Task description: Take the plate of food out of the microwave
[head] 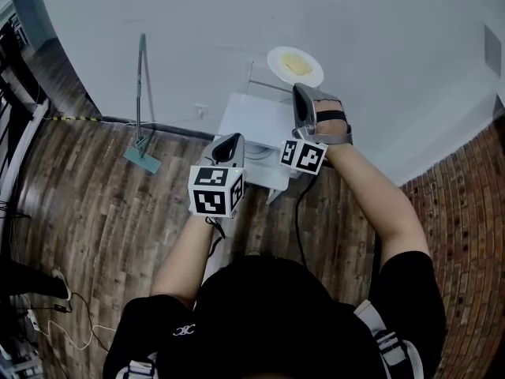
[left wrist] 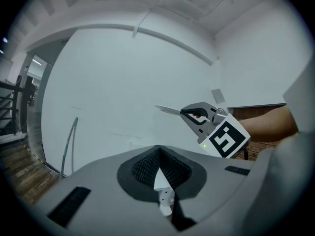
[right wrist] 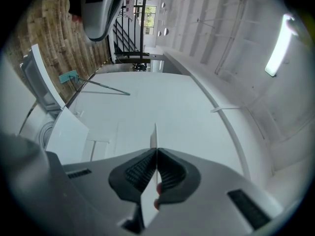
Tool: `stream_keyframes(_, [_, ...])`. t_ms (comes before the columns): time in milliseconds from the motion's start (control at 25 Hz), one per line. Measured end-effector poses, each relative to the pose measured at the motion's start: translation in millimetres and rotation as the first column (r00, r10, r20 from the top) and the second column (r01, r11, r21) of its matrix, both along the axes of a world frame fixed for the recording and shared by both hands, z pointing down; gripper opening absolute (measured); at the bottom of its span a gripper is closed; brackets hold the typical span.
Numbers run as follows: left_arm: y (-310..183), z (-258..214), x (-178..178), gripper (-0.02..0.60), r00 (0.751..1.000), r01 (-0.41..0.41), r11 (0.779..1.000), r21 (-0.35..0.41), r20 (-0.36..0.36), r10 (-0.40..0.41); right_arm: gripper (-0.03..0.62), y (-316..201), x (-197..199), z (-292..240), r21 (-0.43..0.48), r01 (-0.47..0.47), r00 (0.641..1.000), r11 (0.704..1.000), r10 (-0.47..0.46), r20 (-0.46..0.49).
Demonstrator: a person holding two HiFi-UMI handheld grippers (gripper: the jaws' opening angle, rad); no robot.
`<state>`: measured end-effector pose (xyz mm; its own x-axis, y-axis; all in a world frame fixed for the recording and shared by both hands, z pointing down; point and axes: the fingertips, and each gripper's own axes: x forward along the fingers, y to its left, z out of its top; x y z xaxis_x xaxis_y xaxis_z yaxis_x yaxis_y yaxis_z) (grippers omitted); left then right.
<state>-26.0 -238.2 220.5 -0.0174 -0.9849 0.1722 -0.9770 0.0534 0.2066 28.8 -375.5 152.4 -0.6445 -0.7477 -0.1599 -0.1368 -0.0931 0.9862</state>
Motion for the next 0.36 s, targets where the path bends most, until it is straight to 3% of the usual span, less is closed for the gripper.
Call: stream_keyframes(360, [-1.1,1.0,-3.2,-0.005,1.000,0.013,1.000,-0.002,-0.001,-0.013,0.022,0.0,-1.0,7.4,-0.013,0.007,1.000,1.000,-0.007,-0.008])
